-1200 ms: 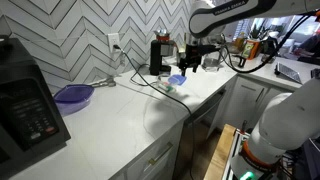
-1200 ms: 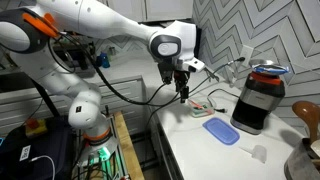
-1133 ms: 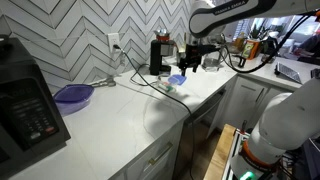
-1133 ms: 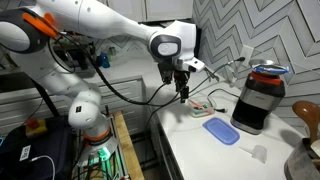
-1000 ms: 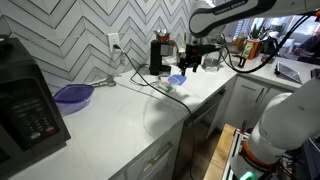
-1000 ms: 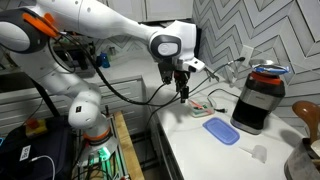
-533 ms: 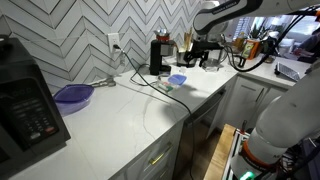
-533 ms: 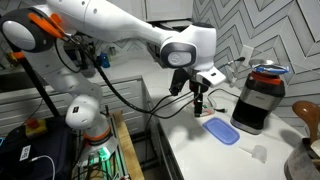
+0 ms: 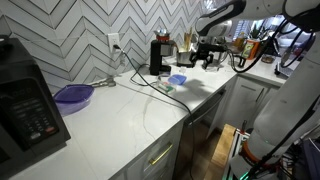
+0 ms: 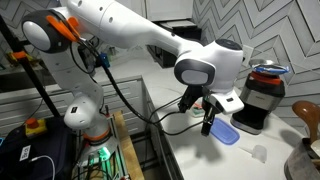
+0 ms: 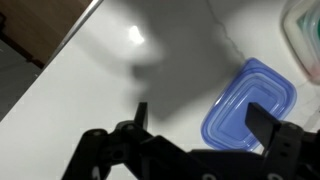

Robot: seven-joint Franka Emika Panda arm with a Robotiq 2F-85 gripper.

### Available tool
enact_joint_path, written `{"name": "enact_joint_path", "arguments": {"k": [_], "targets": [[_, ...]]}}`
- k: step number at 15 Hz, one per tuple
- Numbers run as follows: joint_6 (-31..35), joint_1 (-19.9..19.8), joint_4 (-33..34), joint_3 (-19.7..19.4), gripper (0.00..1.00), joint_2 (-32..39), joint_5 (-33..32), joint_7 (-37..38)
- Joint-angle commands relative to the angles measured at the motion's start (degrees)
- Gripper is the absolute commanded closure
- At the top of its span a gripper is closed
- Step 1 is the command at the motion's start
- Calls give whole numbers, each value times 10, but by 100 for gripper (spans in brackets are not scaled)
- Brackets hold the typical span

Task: Place the clear scoop in the lunchbox

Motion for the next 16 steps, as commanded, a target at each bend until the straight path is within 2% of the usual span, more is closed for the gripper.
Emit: {"name": "enact_joint_path", "arguments": {"k": [1,4,6,8,13,16], "targets": [[9,-1,5,0,0,6,5,10],[119,-10,23,-13,0,48,31,18],[189,-14,37,-19,0,87,28,19],[232,-16,52,-21,0,125,12,30],[278,-2,85,-31,0,205,-26,75],[274,7,109,-37,9,238,-44,107]]}}
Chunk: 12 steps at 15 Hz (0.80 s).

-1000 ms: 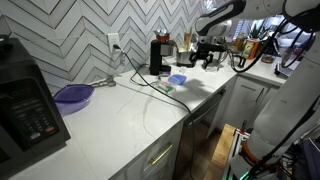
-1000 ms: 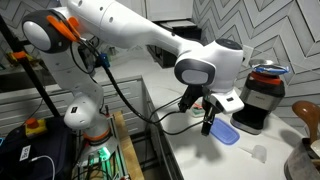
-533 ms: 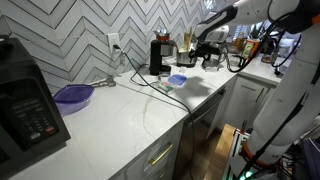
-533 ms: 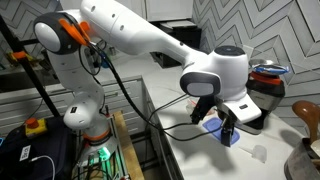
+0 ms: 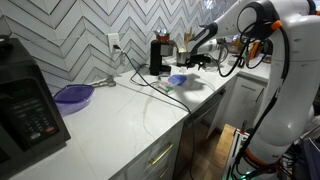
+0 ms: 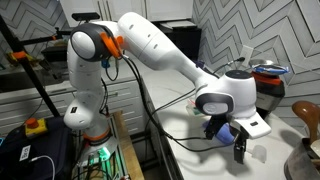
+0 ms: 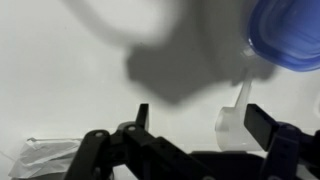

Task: Place the clear scoop in the lunchbox

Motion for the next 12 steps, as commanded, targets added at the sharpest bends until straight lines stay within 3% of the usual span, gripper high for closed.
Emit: {"name": "enact_joint_path", "arguments": {"k": [1,2,4,8,9,10,12], "targets": [[-2,16,37,-16,10,43,-21,45],[-6,18,44,-16,14,48,-17,53],[-7,24,53,-16,13,56,-13,68],[-11,32,68,-11,26,67,-5,83],[-12,34,71,-12,24,70,-6,86],[-12,36,74,-12,31,73,-6,89],[-11,35,80,-8,33,81,2,87]]}}
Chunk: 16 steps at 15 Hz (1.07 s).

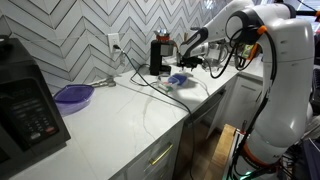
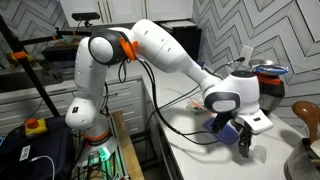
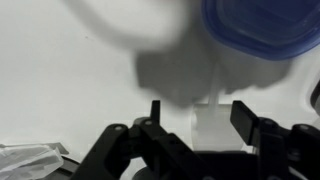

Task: Place the clear scoop in the lunchbox

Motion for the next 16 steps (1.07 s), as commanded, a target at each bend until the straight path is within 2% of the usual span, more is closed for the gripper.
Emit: {"name": "enact_joint_path", "arguments": {"k": [1,2,4,7,8,9,10,12,14,16], "targets": [[-9,1,19,1,38,21,20,3],[-9,0,22,3,34,25,28,2],[-11,0,29,4,38,34,34,2],[-10,-2,38,6,36,46,46,-1],[-11,-3,41,6,46,49,50,-1],[-11,-3,43,6,62,50,52,-1],[-11,-3,45,5,66,52,53,-1],[-10,-3,45,4,84,53,55,-1],[-5,-1,40,1,98,46,54,1],[-10,8,28,-16,100,25,34,15]]}}
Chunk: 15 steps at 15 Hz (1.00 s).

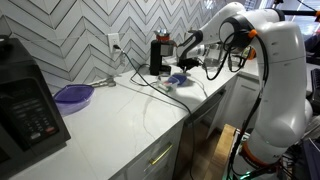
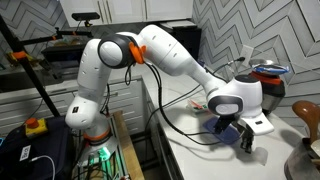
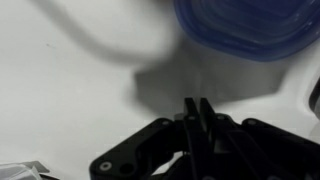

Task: Place the clear scoop in the lunchbox

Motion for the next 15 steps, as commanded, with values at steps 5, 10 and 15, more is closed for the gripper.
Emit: {"name": "enact_joint_path", "arguments": {"k": [5,10,15], "targets": [[-130,-32,-69,-23,98,-147,-2,-104],[-240,-37,-158,-20,98,-296,-18,-237],[-360,-13,-189,15,98,-397,-4,-319]]}}
